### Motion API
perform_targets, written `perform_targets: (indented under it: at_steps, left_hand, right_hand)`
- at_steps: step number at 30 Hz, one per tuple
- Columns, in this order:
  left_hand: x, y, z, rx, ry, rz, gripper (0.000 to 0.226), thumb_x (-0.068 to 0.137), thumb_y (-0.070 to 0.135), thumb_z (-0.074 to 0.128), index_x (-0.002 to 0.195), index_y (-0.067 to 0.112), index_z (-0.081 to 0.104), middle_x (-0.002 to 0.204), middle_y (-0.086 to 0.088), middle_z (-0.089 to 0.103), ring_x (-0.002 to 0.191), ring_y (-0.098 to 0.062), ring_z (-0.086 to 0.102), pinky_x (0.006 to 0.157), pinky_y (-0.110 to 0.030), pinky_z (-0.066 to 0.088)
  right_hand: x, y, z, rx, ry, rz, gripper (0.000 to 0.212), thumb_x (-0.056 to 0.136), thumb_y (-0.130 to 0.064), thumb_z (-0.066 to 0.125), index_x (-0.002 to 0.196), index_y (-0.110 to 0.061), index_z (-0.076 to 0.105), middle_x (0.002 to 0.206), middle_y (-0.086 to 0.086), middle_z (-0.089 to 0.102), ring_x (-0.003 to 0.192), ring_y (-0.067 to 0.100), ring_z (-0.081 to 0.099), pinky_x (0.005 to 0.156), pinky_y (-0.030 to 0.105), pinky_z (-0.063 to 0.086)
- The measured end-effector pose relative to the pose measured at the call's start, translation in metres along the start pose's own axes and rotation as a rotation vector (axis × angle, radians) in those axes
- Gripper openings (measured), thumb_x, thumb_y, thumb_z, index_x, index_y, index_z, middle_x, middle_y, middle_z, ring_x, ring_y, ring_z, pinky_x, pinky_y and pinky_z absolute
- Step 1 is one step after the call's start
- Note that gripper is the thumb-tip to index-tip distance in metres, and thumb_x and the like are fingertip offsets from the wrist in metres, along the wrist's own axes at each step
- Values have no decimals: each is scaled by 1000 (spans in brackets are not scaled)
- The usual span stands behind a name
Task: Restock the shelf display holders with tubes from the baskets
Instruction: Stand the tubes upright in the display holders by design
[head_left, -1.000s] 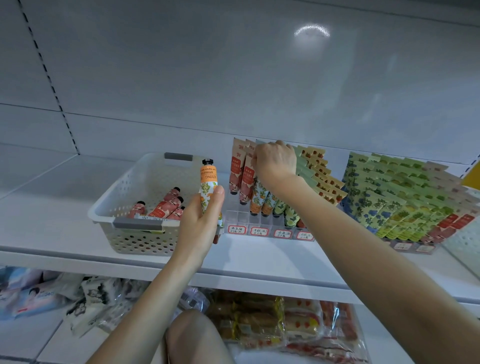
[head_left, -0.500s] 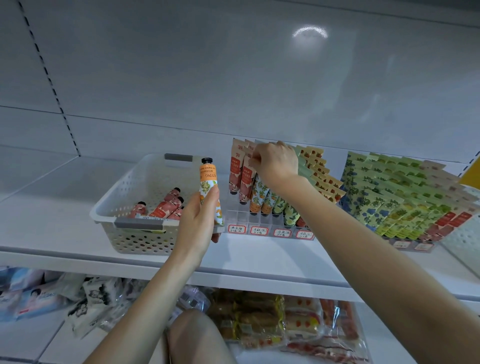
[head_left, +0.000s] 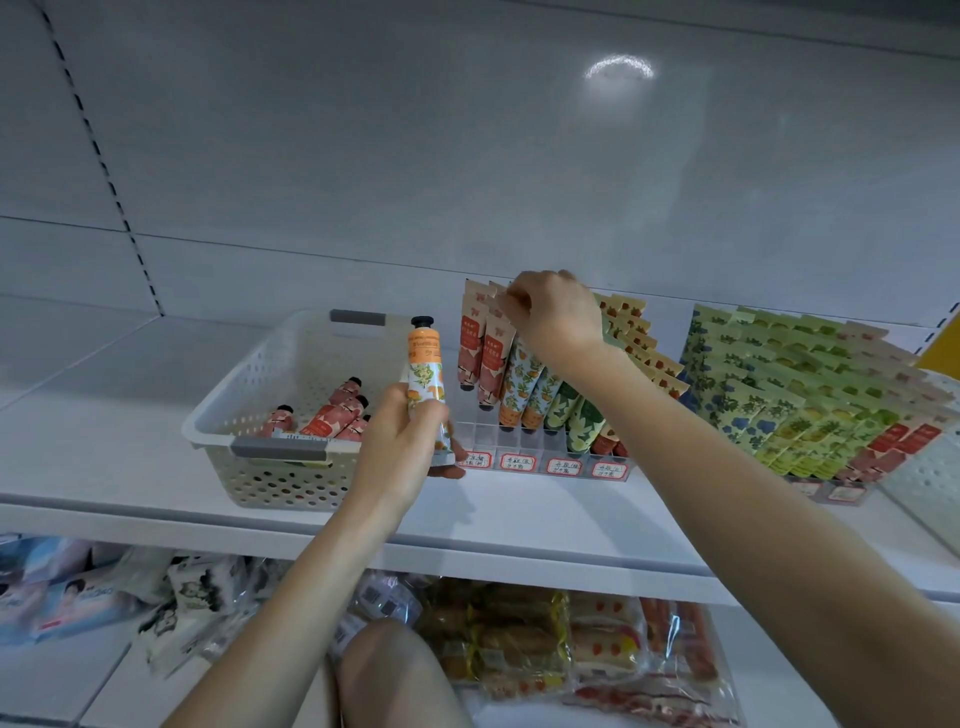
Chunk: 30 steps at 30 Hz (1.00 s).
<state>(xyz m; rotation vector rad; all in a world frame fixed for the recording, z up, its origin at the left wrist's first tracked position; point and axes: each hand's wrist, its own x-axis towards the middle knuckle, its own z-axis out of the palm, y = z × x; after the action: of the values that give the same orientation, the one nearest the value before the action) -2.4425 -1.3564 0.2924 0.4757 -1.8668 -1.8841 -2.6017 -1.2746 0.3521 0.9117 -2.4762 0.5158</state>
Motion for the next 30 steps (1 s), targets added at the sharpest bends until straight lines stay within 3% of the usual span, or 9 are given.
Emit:
perform_targets:
  at_steps: [3, 7, 10, 13, 15, 18, 20, 24, 30]
  left_hand:
    - [0, 5, -2, 221, -27, 149, 19, 90, 6, 52, 85, 24, 49, 81, -4, 54, 81, -32, 61, 72, -48, 56]
    - [4, 14, -9, 287, -26, 267, 23, 86, 5, 62, 86, 27, 57, 83, 1, 62, 79, -28, 63, 76, -44, 53]
    - [5, 18, -17, 166, 43, 315, 18, 81, 4, 68, 79, 20, 62, 77, 1, 66, 71, -14, 63, 74, -36, 54]
    - [14, 23, -15, 128, 99, 358, 21, 83, 0, 63, 74, 19, 60, 68, 0, 63, 57, -1, 59, 61, -17, 49]
    - [19, 21, -5, 167, 117, 434, 24, 85, 0, 61, 72, 20, 58, 65, 5, 60, 56, 1, 57, 61, -19, 50]
    - [-2, -27, 7, 280, 287, 671, 7, 92, 18, 54, 86, 19, 54, 77, 15, 56, 71, 6, 55, 72, -12, 46]
    - [-39, -67, 6, 323, 311, 722, 19, 96, 34, 44, 94, 18, 54, 83, 11, 57, 77, 5, 53, 75, -4, 41]
    - [-44, -92, -15, 385, 327, 635, 30, 91, 28, 49, 95, 0, 60, 85, -8, 63, 77, -1, 53, 72, 0, 39]
    - [-45, -82, -34, 513, 270, 584, 24, 88, 19, 53, 93, -2, 63, 85, 0, 59, 75, -1, 50, 67, 0, 38]
  right_hand:
    - [-3, -6, -9, 442, -15, -3, 34, 96, -26, 48, 88, 4, 63, 81, 17, 67, 77, 31, 62, 67, 36, 50]
    - [-16, -16, -25, 735, -256, -95, 30, 94, -28, 52, 112, -8, 64, 95, -6, 65, 88, 8, 64, 77, 16, 50]
    - [-27, -11, -29, 778, -334, -142, 24, 88, -17, 61, 108, -6, 67, 92, -5, 65, 77, -8, 62, 75, 10, 50]
    - [-36, -5, -27, 840, -444, -96, 10, 88, -18, 61, 92, -14, 69, 79, -6, 68, 70, -1, 63, 75, 21, 53]
    - [-39, -8, -23, 894, -454, -68, 14, 90, -19, 58, 84, -12, 69, 70, -6, 67, 64, 3, 61, 68, 26, 53]
    - [-69, -10, 0, 808, -129, 74, 26, 93, -18, 55, 71, -8, 63, 60, -6, 59, 49, -2, 50, 53, 16, 45]
    - [-114, -1, 21, 819, 12, 166, 27, 93, -15, 53, 66, -18, 59, 58, -7, 56, 48, -2, 51, 50, 13, 43]
    - [-154, 9, 40, 842, -147, 280, 21, 93, -14, 54, 74, -10, 62, 63, -4, 59, 50, -1, 55, 49, 18, 46]
    - [-150, -17, 50, 823, -267, 170, 18, 94, -16, 54, 85, -4, 65, 68, -1, 61, 51, -1, 56, 51, 20, 47]
